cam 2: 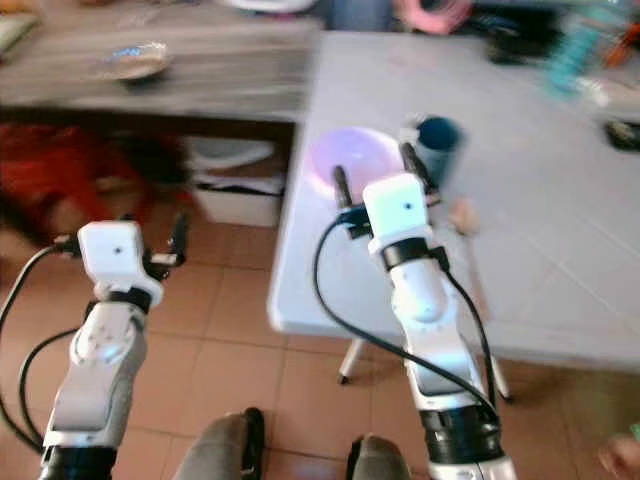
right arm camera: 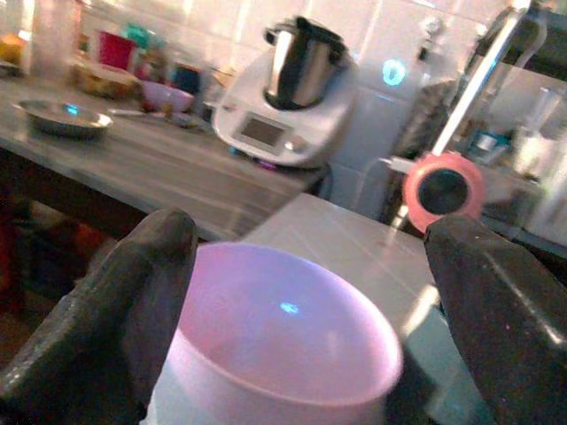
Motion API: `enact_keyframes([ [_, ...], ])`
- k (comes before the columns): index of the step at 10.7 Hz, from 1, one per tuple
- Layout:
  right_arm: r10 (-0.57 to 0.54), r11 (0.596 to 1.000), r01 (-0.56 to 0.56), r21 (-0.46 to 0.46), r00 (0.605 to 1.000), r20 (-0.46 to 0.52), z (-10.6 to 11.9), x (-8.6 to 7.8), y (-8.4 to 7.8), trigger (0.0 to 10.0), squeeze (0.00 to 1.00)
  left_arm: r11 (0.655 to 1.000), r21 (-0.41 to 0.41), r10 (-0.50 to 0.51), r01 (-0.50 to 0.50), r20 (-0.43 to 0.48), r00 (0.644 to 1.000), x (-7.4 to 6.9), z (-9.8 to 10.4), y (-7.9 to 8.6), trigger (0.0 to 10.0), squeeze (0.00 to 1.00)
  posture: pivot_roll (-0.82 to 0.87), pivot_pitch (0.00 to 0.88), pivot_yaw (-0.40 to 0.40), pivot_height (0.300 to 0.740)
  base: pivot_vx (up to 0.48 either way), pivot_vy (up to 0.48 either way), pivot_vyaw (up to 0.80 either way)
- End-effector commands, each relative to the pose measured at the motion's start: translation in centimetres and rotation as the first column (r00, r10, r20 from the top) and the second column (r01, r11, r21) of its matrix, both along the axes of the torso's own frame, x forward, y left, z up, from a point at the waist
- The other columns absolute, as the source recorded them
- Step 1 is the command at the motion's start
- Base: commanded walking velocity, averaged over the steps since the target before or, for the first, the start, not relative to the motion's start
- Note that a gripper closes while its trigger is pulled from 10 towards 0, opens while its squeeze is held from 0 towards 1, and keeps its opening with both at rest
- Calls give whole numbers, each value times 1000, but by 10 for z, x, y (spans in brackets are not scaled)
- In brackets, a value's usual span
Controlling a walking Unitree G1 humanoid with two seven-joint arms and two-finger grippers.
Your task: Setting the table
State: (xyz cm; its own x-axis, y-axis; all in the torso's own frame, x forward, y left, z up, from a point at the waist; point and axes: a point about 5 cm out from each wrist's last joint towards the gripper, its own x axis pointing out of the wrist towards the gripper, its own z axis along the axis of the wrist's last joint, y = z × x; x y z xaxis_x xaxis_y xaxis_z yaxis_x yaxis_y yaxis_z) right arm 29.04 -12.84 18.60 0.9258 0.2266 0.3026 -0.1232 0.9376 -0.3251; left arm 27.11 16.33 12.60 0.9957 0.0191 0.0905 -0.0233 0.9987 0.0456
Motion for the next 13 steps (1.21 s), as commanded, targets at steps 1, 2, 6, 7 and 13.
enact_keyframes([
  [1,-13,1000,13,6,1000,-9,0,1,-3,10000,0,1000,11,-5,5,4,1000,0,1,-1,10000,0,-59,153,24,740,0,0,0],
  [2,-6,1000,7,20,999,-36,-2,5,-4,10000,0,1000,10,-7,7,-3,1000,-1,1,-1,10000,0,-54,162,25,740,0,0,0],
  [6,224,972,-234,-30,954,-202,-5,30,18,10000,1000,1000,5,-6,6,-45,999,-4,-5,4,10000,0,-47,183,35,740,0,0,0],
  [7,241,965,-257,-53,948,-208,-2,34,21,10000,773,1000,-3,-2,2,-51,999,-3,-5,5,10000,0,-46,182,33,740,0,0,0],
  [13,339,886,-426,-185,865,-369,-10,50,38,10000,0,1000,-4,-16,16,-57,998,-5,-6,4,10000,0,-54,189,37,740,0,0,0],
])
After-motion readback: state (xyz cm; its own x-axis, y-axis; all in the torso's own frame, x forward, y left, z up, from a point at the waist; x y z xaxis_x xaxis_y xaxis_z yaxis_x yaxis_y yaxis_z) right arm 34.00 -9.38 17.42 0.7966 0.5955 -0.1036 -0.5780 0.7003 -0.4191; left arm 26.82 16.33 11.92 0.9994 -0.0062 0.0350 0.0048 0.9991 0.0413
